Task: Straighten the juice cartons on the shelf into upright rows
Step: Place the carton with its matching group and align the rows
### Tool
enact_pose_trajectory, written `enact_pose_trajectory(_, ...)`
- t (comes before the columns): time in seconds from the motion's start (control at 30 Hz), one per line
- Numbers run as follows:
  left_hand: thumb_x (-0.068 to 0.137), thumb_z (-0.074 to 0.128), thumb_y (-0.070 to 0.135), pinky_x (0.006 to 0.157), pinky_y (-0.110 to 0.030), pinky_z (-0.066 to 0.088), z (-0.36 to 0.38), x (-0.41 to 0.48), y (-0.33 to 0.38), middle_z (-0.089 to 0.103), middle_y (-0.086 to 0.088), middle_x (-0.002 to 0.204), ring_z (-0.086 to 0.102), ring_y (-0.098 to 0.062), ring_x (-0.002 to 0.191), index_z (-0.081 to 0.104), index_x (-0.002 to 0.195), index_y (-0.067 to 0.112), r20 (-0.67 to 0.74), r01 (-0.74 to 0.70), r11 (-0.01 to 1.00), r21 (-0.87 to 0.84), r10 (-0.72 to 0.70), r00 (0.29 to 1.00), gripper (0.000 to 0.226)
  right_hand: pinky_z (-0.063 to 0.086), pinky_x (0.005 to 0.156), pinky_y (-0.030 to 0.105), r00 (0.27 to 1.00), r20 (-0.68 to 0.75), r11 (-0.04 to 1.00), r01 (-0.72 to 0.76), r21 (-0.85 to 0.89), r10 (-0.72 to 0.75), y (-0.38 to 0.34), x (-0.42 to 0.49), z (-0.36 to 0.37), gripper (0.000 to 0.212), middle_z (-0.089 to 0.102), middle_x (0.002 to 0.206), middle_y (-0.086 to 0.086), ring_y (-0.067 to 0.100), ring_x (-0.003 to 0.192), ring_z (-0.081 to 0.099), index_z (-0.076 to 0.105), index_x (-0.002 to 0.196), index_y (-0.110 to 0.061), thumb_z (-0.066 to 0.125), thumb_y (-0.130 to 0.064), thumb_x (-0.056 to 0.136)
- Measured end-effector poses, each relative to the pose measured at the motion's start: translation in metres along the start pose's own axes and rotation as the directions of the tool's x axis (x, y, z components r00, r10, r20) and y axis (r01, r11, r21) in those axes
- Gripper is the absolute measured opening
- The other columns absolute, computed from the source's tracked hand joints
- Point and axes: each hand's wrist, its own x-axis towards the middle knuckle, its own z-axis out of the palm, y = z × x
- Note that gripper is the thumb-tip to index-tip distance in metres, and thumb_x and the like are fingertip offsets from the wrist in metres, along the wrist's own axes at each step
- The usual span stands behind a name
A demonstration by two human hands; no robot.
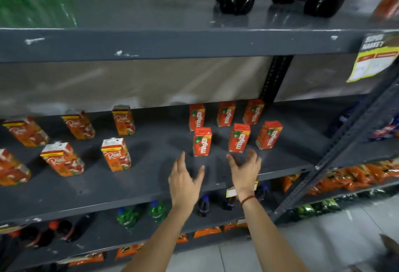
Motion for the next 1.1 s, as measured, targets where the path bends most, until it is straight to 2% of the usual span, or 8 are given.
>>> enact_pose_trajectory(0.07, 0.081, 0.064, 0.047, 0.105, -0.047, 0.032, 0.017, 0.012, 0.016, 0.045, -0.015, 0.141, 0.042, -0.029, 0.129, 0.032, 0.14, 0.005, -0.022, 0.08, 0.995, -0.064, -0.081, 0.996, 0.08, 0.036, 0.101, 0.041, 0.998, 0.057, 0.999, -0.004, -0.053, 0.007, 0.001, 0.016, 0.0, 0.079, 0.049, 0.121, 0.022, 0.036, 0.118, 0.043, 0.041, 0.128, 0.003, 0.08, -0.029, 0.069)
enact_pose_trajectory(0.2, 0.072, 0.072, 0.049, 0.106, -0.048, 0.027, 0.043, 0.028, 0.034, 0.053, -0.015, 0.134, 0.045, -0.029, 0.125, 0.04, 0.135, 0.004, -0.128, 0.222, 0.973, -0.066, -0.229, 0.965, 0.083, 0.037, 0.102, 0.043, 0.998, 0.061, 0.998, 0.008, -0.069, -0.004, -0.003, 0.036, 0.012, 0.084, 0.053, 0.12, 0.022, 0.036, 0.119, 0.044, 0.041, 0.126, 0.004, 0.082, -0.036, 0.064)
enact_pose_trajectory(0.27, 0.068, 0.075, 0.049, 0.104, -0.046, 0.029, 0.052, 0.032, 0.039, 0.059, -0.013, 0.124, 0.047, -0.029, 0.121, 0.05, 0.124, 0.006, -0.188, 0.273, 0.961, -0.04, -0.276, 0.943, 0.075, 0.038, 0.1, 0.043, 0.999, 0.04, 0.996, -0.006, -0.084, 0.009, -0.003, 0.042, 0.016, 0.079, 0.055, 0.118, 0.022, 0.036, 0.116, 0.047, 0.046, 0.122, 0.003, 0.082, -0.037, 0.064)
enact_pose_trajectory(0.37, 0.068, 0.075, 0.046, 0.101, -0.045, 0.03, 0.061, 0.036, 0.041, 0.063, -0.013, 0.114, 0.049, -0.03, 0.115, 0.058, 0.11, 0.007, -0.267, 0.32, 0.947, -0.01, -0.311, 0.912, 0.06, 0.041, 0.096, 0.041, 1.0, 0.004, 0.995, 0.003, -0.098, -0.003, 0.0, 0.046, 0.02, 0.06, 0.058, 0.111, 0.02, 0.035, 0.109, 0.05, 0.052, 0.111, 0.001, 0.079, -0.032, 0.069)
enact_pose_trajectory(0.47, 0.071, 0.072, 0.043, 0.098, -0.045, 0.032, 0.065, 0.037, 0.04, 0.065, -0.013, 0.108, 0.05, -0.031, 0.111, 0.061, 0.103, 0.007, -0.314, 0.34, 0.94, 0.007, -0.32, 0.894, 0.05, 0.042, 0.094, 0.037, 0.999, 0.008, 0.993, 0.034, -0.112, -0.033, 0.003, 0.047, 0.02, 0.05, 0.06, 0.108, 0.018, 0.031, 0.106, 0.052, 0.054, 0.107, -0.001, 0.077, -0.027, 0.071)
enact_pose_trajectory(0.67, 0.066, 0.074, 0.042, 0.095, -0.045, 0.034, 0.069, 0.035, 0.039, 0.066, -0.012, 0.095, 0.052, -0.031, 0.103, 0.06, 0.089, 0.008, -0.349, 0.321, 0.947, 0.014, -0.297, 0.889, 0.044, 0.043, 0.095, 0.037, 0.994, 0.074, 0.994, 0.08, -0.074, -0.075, 0.006, 0.049, 0.013, 0.048, 0.063, 0.107, 0.015, 0.029, 0.106, 0.055, 0.057, 0.106, -0.002, 0.079, -0.022, 0.069)
enact_pose_trajectory(0.87, 0.065, 0.077, 0.044, 0.096, -0.046, 0.034, 0.069, 0.033, 0.037, 0.067, -0.011, 0.096, 0.053, -0.031, 0.104, 0.061, 0.089, 0.009, -0.337, 0.282, 0.958, 0.051, -0.249, 0.908, 0.046, 0.045, 0.094, 0.036, 0.971, 0.193, 0.982, 0.163, -0.095, -0.142, 0.013, 0.055, 0.0, 0.051, 0.065, 0.108, 0.013, 0.026, 0.106, 0.056, 0.059, 0.107, -0.002, 0.082, -0.024, 0.067)
enact_pose_trajectory(1.1, 0.064, 0.078, 0.044, 0.094, -0.048, 0.037, 0.07, 0.033, 0.038, 0.067, -0.011, 0.095, 0.054, -0.031, 0.102, 0.062, 0.089, 0.009, -0.348, 0.276, 0.959, 0.067, -0.237, 0.907, 0.046, 0.042, 0.093, 0.032, 0.979, 0.148, 0.983, 0.157, -0.098, -0.142, 0.015, 0.051, 0.006, 0.051, 0.061, 0.111, 0.014, 0.027, 0.11, 0.052, 0.056, 0.111, -0.002, 0.079, -0.022, 0.07)
